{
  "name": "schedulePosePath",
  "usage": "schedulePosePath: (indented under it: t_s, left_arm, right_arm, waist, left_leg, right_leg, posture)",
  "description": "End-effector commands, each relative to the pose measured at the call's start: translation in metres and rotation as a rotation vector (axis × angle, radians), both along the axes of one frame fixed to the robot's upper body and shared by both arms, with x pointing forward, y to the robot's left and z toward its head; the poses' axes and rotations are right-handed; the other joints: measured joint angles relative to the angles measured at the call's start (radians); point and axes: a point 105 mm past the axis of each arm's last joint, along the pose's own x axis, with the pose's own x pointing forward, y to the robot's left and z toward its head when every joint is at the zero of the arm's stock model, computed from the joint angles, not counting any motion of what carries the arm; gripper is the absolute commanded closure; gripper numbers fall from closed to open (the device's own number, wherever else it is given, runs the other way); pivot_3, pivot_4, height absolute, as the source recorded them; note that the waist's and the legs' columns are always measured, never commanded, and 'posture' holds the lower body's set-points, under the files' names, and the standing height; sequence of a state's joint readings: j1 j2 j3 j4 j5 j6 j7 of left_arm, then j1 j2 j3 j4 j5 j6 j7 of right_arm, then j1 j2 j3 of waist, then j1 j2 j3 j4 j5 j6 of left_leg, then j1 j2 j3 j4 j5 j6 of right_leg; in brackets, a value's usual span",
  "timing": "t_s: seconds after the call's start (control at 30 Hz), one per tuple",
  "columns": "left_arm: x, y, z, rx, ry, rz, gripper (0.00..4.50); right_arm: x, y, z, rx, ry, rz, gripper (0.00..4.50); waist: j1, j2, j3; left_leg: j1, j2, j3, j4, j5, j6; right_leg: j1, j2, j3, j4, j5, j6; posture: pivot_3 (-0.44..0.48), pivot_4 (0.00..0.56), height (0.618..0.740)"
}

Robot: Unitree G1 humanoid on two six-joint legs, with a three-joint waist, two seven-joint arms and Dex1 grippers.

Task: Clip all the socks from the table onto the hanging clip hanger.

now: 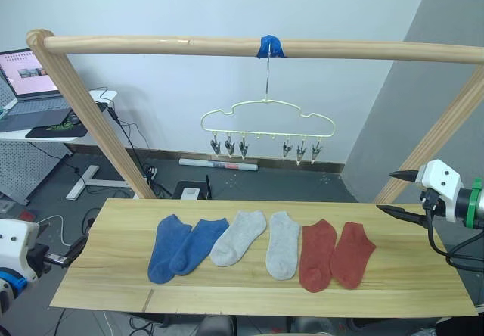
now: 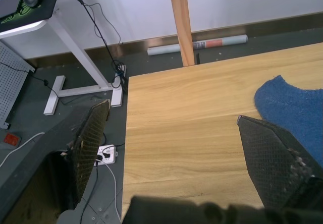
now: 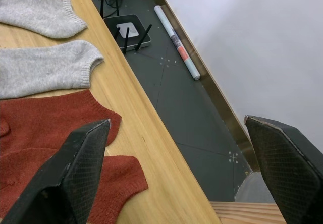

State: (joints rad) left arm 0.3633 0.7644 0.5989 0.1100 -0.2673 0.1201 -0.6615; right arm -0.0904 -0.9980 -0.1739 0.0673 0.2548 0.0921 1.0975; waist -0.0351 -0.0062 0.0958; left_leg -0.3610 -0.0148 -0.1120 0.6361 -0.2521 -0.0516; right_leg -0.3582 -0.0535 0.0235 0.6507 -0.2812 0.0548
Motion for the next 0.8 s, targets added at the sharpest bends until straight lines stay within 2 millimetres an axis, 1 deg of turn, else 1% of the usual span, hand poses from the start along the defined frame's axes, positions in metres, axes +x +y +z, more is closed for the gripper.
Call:
schedulePosePath:
  t_s: [0.03, 0.1, 0.17, 0.33, 0.4, 0.47, 0.63, 0.73, 0.8]
  left_arm:
    - [0.003, 0.004, 0.021, 0.017, -0.064, 0.009, 0.0]
    - [0.003, 0.0, 0.022, -0.007, -0.051, -0.026, 0.0]
    - [0.004, -0.005, 0.03, -0.053, -0.083, -0.073, 0.0]
    - [0.005, -0.011, 0.037, -0.02, -0.121, -0.133, 0.0]
    - [0.005, -0.006, 0.039, -0.038, -0.146, -0.092, 0.0]
    - [0.005, -0.009, 0.039, -0.071, -0.151, -0.111, 0.0]
    - [0.007, -0.011, 0.039, -0.056, -0.159, -0.11, 0.0]
    - [0.012, -0.018, 0.039, -0.055, -0.171, -0.127, 0.0]
    - [0.015, -0.019, 0.04, -0.053, -0.179, -0.12, 0.0]
  right_arm:
    - [0.004, 0.002, 0.014, 0.003, -0.059, 0.01, 0.04]
    - [0.004, 0.003, 0.013, 0.005, -0.059, 0.012, 0.04]
    - [0.004, 0.003, 0.012, 0.008, -0.059, 0.013, 0.04]
    - [0.004, 0.003, 0.011, 0.007, -0.058, 0.01, 0.04]
    - [0.003, 0.003, 0.011, 0.008, -0.057, 0.011, 0.04]
    - [0.003, 0.003, 0.01, 0.009, -0.057, 0.012, 0.04]
    - [0.002, 0.002, 0.01, 0.007, -0.056, 0.01, 0.04]
    - [0.0, 0.002, 0.009, 0.01, -0.057, 0.006, 0.04]
    - [0.0, 0.002, 0.009, 0.011, -0.058, 0.004, 0.04]
  waist:
    - [0.0, 0.0, 0.0]
    - [0.0, 0.0, 0.0]
    - [0.0, -0.001, 0.0]
    - [0.0, -0.001, -0.001]
    - [0.0, -0.001, -0.001]
    - [0.0, -0.001, -0.001]
    - [0.0, -0.001, -0.001]
    - [0.0, -0.001, -0.001]
    - [-0.001, -0.001, -0.001]
  left_leg:
    - [0.0, 0.0, 0.0, 0.0, 0.0, 0.0]
    - [0.0, 0.0, 0.0, 0.0, 0.0, 0.0]
    - [0.0, 0.0, 0.0, 0.0, 0.0, 0.0]
    - [0.0, 0.0, 0.0, 0.0, 0.0, 0.0]
    - [0.0, 0.001, 0.0, 0.0, 0.0, 0.0]
    - [0.0, 0.001, 0.001, 0.0, 0.0, 0.0]
    - [0.0, 0.001, 0.001, 0.0, 0.0, 0.0]
    - [0.0, 0.001, 0.001, 0.0, 0.0, 0.0]
    - [0.0, 0.001, 0.001, 0.0, 0.0, 0.0]
  right_leg:
    - [0.0, 0.0, 0.0, 0.0, 0.0, 0.0]
    - [0.0, 0.0, 0.0, 0.0, 0.0, 0.0]
    - [0.0, 0.0, 0.0, 0.0, 0.0, 0.0]
    - [0.0, 0.0, 0.0, 0.0, 0.0, 0.0]
    - [0.0, 0.0, 0.0, 0.0, 0.0, 0.0]
    - [0.0, 0.001, 0.0, 0.0, 0.0, 0.0]
    - [0.0, 0.001, 0.001, 0.0, 0.0, 0.0]
    - [0.0, 0.001, 0.001, 0.0, 0.0, 0.0]
    - [0.0, 0.001, 0.001, 0.0, 0.0, 0.0]
  posture:
    - [-0.056, 0.026, 0.74]
    - [-0.056, 0.026, 0.74]
    - [-0.056, 0.026, 0.74]
    - [-0.057, 0.025, 0.74]
    - [-0.058, 0.026, 0.74]
    - [-0.06, 0.026, 0.74]
    - [-0.064, 0.031, 0.74]
    - [-0.07, 0.033, 0.74]
    - [-0.075, 0.035, 0.74]
